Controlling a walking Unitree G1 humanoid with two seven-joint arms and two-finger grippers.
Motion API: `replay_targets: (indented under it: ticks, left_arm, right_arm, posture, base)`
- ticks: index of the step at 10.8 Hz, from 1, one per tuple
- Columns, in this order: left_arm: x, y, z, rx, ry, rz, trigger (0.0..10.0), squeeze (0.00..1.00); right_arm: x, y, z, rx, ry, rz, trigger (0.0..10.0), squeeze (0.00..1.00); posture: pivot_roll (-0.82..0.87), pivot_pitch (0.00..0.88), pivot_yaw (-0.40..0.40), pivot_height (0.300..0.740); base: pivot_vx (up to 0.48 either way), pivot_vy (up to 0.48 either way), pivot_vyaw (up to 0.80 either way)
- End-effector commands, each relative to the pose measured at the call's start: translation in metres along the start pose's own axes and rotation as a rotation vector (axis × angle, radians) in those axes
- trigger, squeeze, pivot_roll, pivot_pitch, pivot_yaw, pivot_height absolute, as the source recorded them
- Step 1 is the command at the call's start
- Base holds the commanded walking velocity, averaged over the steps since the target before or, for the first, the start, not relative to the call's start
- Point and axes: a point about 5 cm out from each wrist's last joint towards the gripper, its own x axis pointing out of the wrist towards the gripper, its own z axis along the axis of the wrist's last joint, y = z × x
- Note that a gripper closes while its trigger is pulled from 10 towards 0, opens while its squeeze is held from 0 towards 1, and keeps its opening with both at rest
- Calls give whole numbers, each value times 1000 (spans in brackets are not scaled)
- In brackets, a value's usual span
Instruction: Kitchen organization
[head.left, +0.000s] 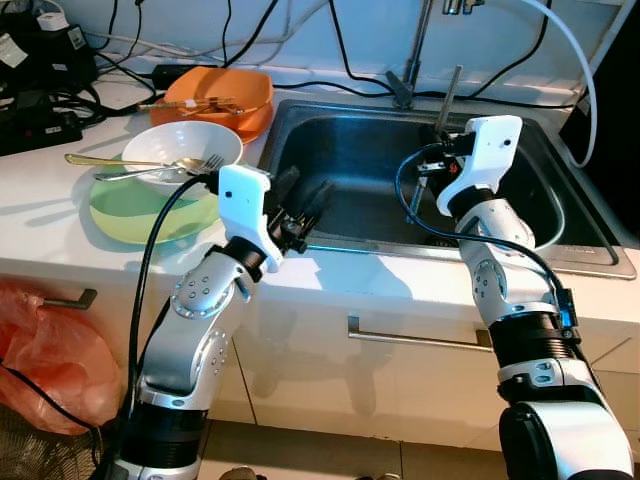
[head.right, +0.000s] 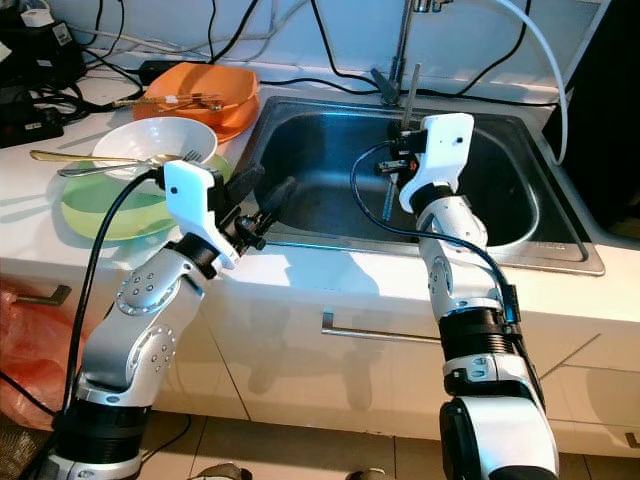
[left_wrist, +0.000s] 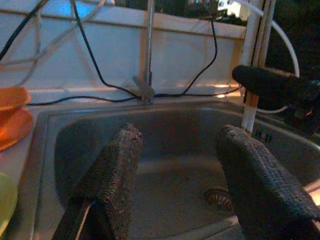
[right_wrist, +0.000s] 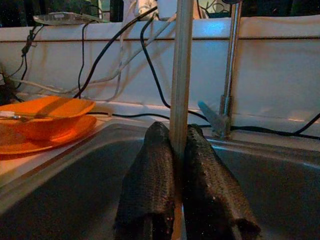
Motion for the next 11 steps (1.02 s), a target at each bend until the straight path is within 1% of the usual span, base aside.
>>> replay_targets:
  ticks: [1,5,7,9,10,11]
  left_arm:
    - [3,0,1,11,9,-10,10000,0]
    - [2,1,2,13,12,-11,10000,0]
    - [2,1,0,17,29,-21,10000,0]
    - [-3,3,-6,35,73,-42,10000,0]
    - [-6,3,-7,43,78,-42,10000,0]
    - [-8,4,-7,45,85,-41,10000,0]
  right_arm:
    - [2,1,3,-13,3,13,10000,0]
    - [1,2,2,-13,7,17,10000,0]
    - [0,2,1,-9,10,23,10000,0]
    - [1,2,0,-21,40,40,10000,0]
    - [1,2,-2,-33,58,49,10000,0]
    - [1,1,-4,-27,68,43,10000,0]
  posture:
    - [92,56,-16,740]
    - [91,58,-12,740]
    - [91,68,-9,740]
    - [101,85,-14,740]
    - [107,96,-16,740]
    - [107,96,-16,740]
  base:
    - [0,0,0]
    - [0,0,0]
    - [0,0,0]
    - [0,0,0]
    - [0,0,0]
    - [0,0,0]
